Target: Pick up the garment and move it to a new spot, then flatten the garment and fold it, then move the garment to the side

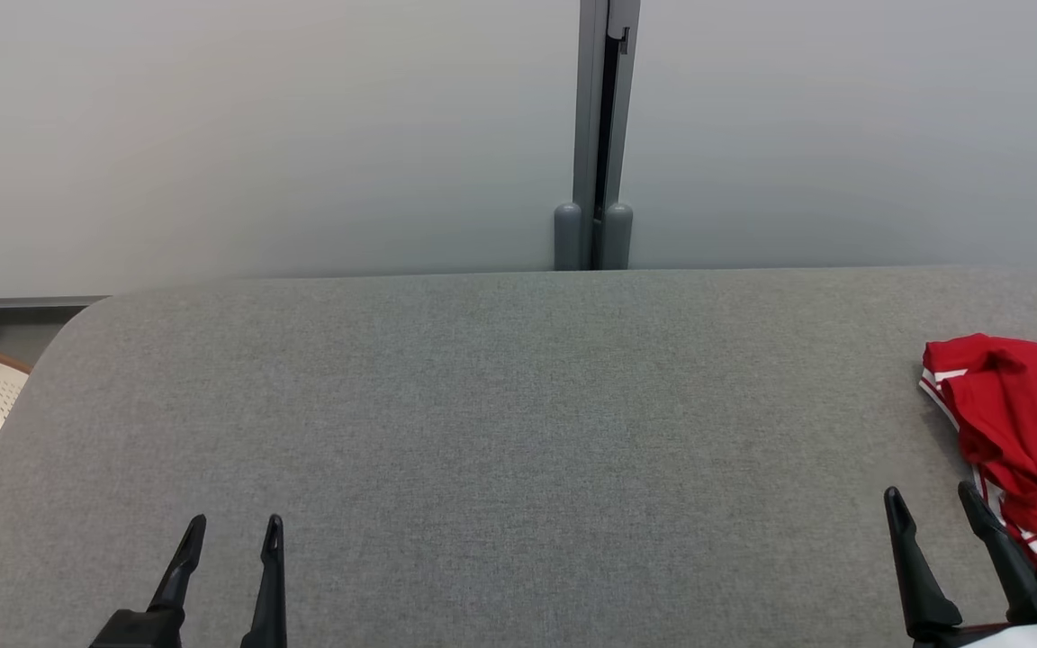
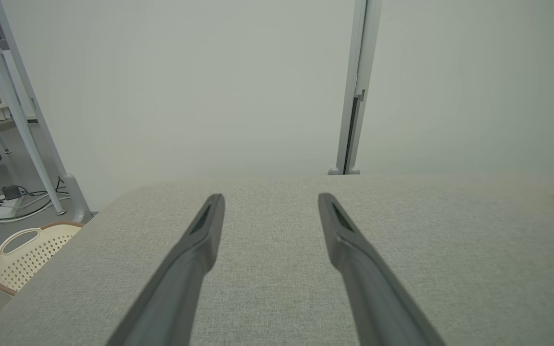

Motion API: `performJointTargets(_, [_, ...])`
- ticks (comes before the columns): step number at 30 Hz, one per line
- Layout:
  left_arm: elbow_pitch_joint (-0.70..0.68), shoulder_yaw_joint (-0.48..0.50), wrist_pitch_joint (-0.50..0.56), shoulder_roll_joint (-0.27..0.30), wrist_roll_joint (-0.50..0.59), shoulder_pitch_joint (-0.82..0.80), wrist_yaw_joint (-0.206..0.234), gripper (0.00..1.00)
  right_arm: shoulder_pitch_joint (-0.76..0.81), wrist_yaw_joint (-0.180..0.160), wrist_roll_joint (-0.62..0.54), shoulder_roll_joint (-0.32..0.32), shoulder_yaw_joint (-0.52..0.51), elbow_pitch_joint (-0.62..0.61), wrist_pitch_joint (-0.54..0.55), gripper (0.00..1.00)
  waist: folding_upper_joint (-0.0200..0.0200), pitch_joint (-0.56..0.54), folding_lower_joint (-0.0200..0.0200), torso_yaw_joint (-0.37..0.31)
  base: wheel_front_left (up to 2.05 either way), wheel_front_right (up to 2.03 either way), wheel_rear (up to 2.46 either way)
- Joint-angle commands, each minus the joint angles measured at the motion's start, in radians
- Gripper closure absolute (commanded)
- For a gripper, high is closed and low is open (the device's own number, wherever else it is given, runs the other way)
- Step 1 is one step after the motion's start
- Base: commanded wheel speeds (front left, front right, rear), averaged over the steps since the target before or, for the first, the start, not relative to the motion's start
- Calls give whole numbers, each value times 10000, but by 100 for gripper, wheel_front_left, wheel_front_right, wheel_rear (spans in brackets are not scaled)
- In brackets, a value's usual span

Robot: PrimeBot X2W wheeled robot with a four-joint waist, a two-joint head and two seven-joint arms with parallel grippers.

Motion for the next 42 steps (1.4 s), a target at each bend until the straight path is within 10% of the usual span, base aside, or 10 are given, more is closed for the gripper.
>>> performJointTargets(1, [-2, 19, -26, 81, -88, 110, 24, 0, 129, -5, -44, -27, -36, -70, 23, 0, -1, -85, 0, -41, 0, 0, 0])
performJointTargets(40, [-125, -159, 66, 288, -145, 131, 228, 0, 108, -5, 40, -64, 92, -194, 54, 0, -1, -37, 0, -209, 0, 0, 0])
performJointTargets(41, [-105, -174, 112, 235, -87, 239, 204, 100, 186, 0, -5, -16, 105, -170, 41, 100, -1, -34, 0, -210, 0, 0, 0])
performJointTargets(42, [-63, -194, 108, 200, -91, 251, 187, 100, 194, 0, -1, 1, 110, -123, 37, 100, -1, -26, 0, -208, 0, 0, 0])
